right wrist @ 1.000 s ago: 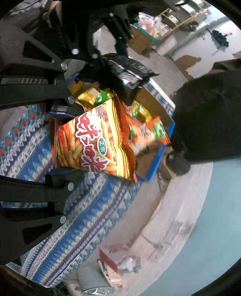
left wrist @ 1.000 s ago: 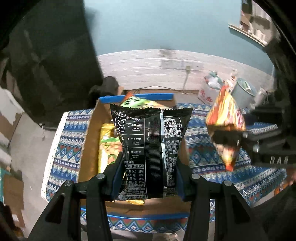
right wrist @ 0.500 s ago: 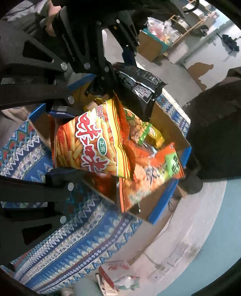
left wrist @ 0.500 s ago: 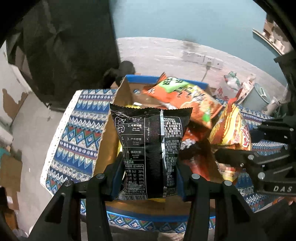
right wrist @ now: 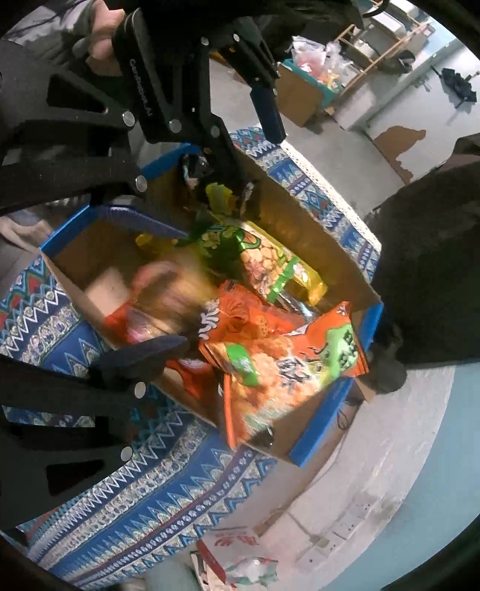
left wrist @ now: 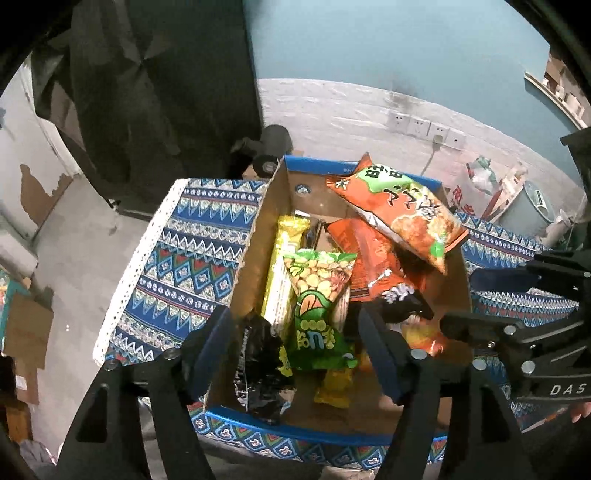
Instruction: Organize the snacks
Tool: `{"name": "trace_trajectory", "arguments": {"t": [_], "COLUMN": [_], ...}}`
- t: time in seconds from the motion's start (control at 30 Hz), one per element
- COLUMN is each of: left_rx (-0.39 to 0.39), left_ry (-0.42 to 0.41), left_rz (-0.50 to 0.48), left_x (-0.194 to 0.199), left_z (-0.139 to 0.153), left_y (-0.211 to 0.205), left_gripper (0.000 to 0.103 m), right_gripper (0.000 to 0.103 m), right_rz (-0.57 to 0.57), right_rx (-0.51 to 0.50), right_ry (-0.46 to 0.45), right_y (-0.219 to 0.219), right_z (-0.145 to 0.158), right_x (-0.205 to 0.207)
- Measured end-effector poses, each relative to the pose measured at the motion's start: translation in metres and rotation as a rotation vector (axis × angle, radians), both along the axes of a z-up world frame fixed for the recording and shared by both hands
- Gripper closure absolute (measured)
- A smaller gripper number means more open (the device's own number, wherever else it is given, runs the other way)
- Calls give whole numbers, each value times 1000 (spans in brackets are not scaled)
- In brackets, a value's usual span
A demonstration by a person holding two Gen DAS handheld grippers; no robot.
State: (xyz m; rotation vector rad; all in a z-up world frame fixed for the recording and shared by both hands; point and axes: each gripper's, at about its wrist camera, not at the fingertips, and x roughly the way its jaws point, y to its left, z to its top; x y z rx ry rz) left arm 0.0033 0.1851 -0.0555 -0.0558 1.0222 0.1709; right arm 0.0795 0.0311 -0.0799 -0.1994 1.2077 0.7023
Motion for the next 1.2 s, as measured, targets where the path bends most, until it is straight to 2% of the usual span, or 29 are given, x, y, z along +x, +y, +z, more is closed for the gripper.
{"name": "trace_trajectory", "arguments": {"t": [0.17, 0.3, 0.37, 0.67, 0.93, 1.03, 1.13, 1.2], "left_rx": [18, 34, 39, 37, 49, 47, 52, 60], "left_ry": [-40, -72, -85, -127, -148, -154, -160, -163], "left_rz": [-16, -34, -37, -61, -87, -93, -96, -99], "left_x": [-4, -5, -6, -8, -9, -10, -10, -9], "left_z": [15, 29, 35, 59, 73, 76, 78, 78], "left_y": [-6, -15, -17, -33, -51, -57, -61, -65], "left_gripper": [23, 22, 18, 11, 9, 9, 2, 1], "right_gripper": [41, 30, 29, 26, 26, 26, 26, 26], "right_rz": [-27, -79, -109, -235, -272, -281, -293, -299], "right_rx": [18, 24, 26, 24, -17, -17, -8, -3], "right_ry": [-47, -103, -131, -234, -338, -357, -362, -359], "right_y": [-10, -26, -34, -75, -97, -105, -111, -115], "right_z": [18, 35, 42, 65, 74, 78, 81, 81], "right_x": [-2, 0, 2, -3, -19, -22, -23, -22]}}
